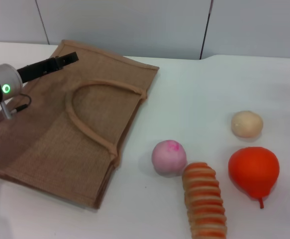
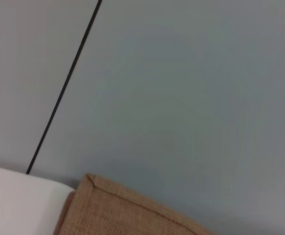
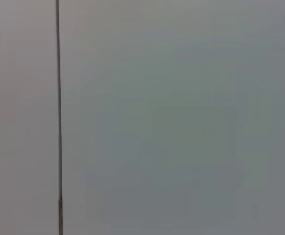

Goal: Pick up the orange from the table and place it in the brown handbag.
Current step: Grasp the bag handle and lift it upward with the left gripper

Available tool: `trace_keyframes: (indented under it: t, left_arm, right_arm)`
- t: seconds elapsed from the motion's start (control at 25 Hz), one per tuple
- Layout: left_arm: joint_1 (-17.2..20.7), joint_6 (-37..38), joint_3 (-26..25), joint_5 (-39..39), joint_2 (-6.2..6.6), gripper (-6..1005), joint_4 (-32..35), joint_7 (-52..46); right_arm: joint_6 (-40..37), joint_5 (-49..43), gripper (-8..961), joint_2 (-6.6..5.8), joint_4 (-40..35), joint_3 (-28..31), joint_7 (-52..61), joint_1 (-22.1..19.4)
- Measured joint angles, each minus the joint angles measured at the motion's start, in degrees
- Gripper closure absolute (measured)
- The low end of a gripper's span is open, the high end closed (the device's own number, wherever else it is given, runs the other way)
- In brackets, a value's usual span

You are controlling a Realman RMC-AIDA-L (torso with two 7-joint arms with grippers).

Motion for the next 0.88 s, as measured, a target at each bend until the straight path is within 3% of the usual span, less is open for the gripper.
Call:
trace_keyframes:
  t: [0.16,0.52,0.88]
  left_arm:
    - [-0.47,-1.7,1.13,6.96,0.0,417,4.12,-9.21]
    - [-0.73,-5.43,12.62,23.78,0.18,435,15.09,-35.0]
    - [-1.05,-11.95,13.27,32.77,0.78,453,19.53,-43.94]
  right_arm:
    - [0.6,0.0,209,0.0,-0.02,0.0,-0.02,0.06]
    - [0.74,0.0,209,-0.05,-0.02,0.02,-0.1,0.18]
    - [1.34,0.01,209,-0.09,-0.19,0.09,-0.1,0.05]
